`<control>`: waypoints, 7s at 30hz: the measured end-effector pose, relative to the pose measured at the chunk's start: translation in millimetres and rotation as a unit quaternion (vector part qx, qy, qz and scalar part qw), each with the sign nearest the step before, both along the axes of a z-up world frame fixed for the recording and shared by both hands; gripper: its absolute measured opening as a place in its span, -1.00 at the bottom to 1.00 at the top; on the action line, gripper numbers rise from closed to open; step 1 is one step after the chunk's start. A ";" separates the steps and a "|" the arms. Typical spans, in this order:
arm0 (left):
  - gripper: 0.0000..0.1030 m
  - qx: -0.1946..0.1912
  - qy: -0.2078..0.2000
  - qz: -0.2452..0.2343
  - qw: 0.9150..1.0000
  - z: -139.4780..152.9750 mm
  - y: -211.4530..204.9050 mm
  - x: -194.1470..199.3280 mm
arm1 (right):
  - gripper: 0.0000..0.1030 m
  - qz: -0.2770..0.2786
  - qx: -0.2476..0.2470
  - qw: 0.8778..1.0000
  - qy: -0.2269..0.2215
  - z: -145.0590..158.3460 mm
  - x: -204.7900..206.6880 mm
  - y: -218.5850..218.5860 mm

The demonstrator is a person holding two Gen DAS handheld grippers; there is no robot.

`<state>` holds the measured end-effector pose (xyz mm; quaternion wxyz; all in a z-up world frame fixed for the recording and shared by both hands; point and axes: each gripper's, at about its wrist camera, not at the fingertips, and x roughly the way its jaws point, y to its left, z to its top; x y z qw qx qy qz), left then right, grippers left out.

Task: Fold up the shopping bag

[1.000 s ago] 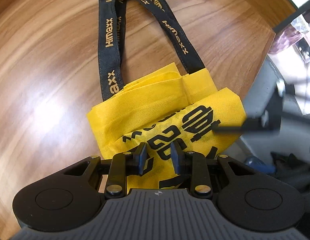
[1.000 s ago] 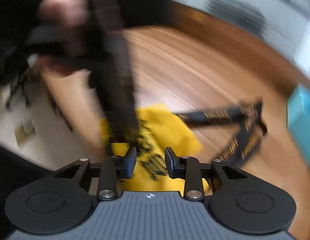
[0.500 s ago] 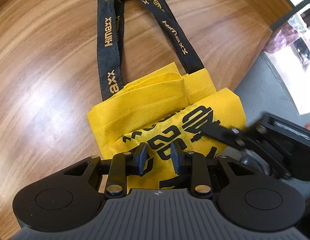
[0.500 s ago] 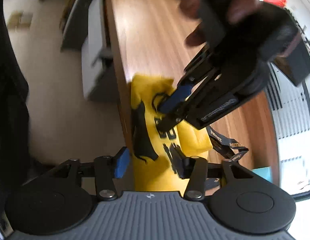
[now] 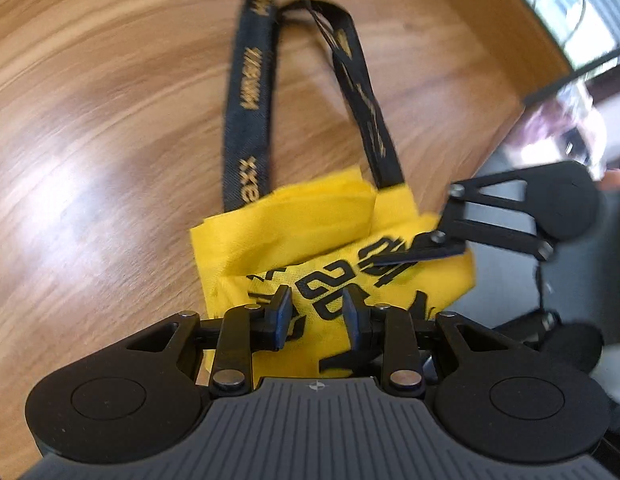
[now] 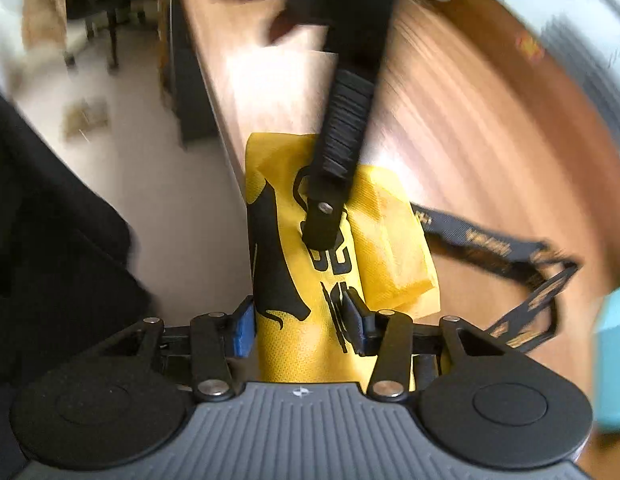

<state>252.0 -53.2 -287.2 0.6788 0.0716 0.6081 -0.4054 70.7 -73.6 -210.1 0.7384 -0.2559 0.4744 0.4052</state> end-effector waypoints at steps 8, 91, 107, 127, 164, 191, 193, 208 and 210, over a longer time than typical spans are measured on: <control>-0.19 -0.010 -0.102 -0.046 0.994 49.5 16.2 -14.5 | -0.02 -0.059 0.112 0.977 0.170 -11.7 84.0 -36.8; -1.00 0.141 -0.232 -0.250 0.929 -7.7 -73.8 -25.9 | -1.00 -0.325 0.186 0.924 0.075 3.0 35.6 -97.1; -1.00 0.093 -0.269 -0.148 0.947 -14.5 -40.6 -60.0 | -1.00 -0.385 0.093 0.918 -0.034 4.1 -6.1 -82.1; -1.00 0.070 -0.198 -0.114 0.971 -9.8 -19.5 -54.7 | 0.31 0.053 -0.358 0.863 -0.352 -88.5 -81.8 57.6; 0.40 -0.308 -0.177 0.296 0.887 126.9 92.1 -35.0 | -0.33 -0.161 -0.228 0.860 -0.428 88.5 81.4 -25.8; -0.28 -0.283 -0.275 0.422 0.816 212.4 34.6 11.5 | -0.20 -0.108 -0.066 0.827 -0.548 146.3 165.3 -99.9; -0.29 -0.270 -0.314 0.417 0.809 225.7 37.0 4.1 | -0.13 -0.102 -0.042 0.817 -0.566 149.1 168.9 -104.4; -0.30 -0.063 -0.513 0.506 0.690 265.8 173.8 -8.9 | -0.06 -0.258 0.141 0.867 -0.402 160.3 189.6 -150.3; -0.30 -0.056 -0.509 0.518 0.685 261.4 192.2 -11.9 | -0.06 -0.299 0.153 0.870 -0.362 135.4 183.3 -167.9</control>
